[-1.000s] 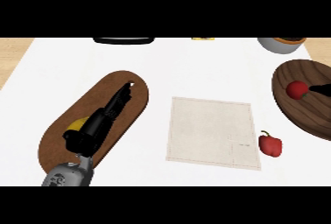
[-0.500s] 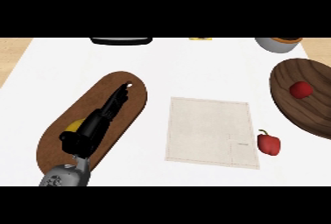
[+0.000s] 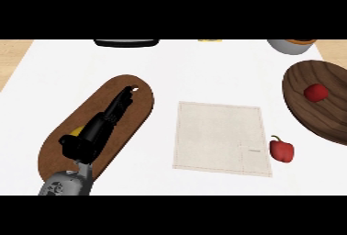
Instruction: Pick the tomato from the placemat and place it in the bowl
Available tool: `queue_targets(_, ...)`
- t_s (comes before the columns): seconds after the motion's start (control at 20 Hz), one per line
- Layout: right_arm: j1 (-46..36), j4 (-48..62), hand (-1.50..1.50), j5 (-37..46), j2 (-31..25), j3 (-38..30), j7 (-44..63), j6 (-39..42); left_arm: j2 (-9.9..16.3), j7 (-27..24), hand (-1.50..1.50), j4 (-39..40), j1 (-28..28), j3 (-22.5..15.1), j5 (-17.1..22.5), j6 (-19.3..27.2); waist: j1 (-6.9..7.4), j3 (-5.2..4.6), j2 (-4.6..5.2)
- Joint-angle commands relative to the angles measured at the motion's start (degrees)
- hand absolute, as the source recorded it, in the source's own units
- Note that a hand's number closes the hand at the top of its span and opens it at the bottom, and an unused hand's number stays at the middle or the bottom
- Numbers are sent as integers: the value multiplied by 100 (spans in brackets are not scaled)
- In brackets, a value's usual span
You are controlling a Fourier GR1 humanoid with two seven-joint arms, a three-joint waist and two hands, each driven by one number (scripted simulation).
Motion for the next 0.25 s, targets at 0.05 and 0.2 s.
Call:
queue_targets(0.05,801,322,-150,-269,-175,-301,-737,533,-42,-84,0,43,87,-26,-50,14,-23,16,7)
queue_targets(0.2,894,382,-150,-340,-402,-356,-725,925,-70,-29,0,0,68,-58,-95,45,15,20,5)
